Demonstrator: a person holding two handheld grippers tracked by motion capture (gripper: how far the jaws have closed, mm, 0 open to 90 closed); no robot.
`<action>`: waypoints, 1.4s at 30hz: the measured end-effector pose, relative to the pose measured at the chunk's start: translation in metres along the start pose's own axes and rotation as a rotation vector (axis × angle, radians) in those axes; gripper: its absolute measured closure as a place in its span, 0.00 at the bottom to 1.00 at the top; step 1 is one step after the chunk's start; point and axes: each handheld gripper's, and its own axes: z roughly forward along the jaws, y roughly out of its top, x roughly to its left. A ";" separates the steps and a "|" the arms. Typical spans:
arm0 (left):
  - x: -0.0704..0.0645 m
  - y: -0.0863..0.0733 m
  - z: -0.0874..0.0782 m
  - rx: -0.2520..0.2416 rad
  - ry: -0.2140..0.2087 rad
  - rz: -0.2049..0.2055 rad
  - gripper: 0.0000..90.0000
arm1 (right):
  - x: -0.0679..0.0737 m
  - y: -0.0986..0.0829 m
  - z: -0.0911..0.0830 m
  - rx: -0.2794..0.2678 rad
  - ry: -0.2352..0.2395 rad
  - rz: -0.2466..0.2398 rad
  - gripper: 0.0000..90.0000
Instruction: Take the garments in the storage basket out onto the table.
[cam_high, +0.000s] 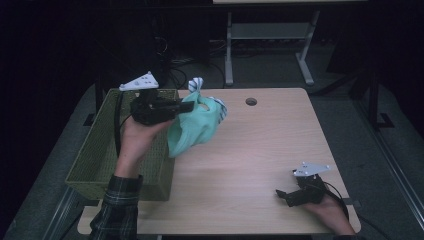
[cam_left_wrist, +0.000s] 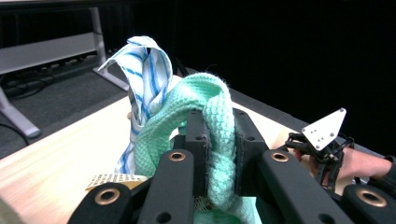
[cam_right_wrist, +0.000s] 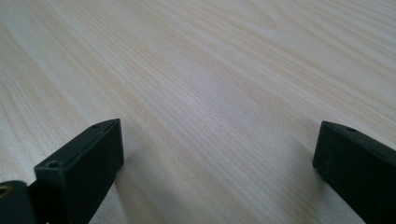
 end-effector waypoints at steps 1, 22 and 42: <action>-0.002 -0.001 0.006 0.003 -0.010 -0.001 0.88 | 0.000 0.000 0.000 0.000 0.000 0.000 0.02; -0.017 -0.028 0.057 0.036 -0.048 -0.034 0.88 | 0.000 0.000 0.000 0.000 0.000 0.003 0.02; -0.040 -0.052 0.112 0.102 -0.083 -0.015 0.88 | 0.000 0.000 0.000 -0.003 -0.001 -0.003 0.02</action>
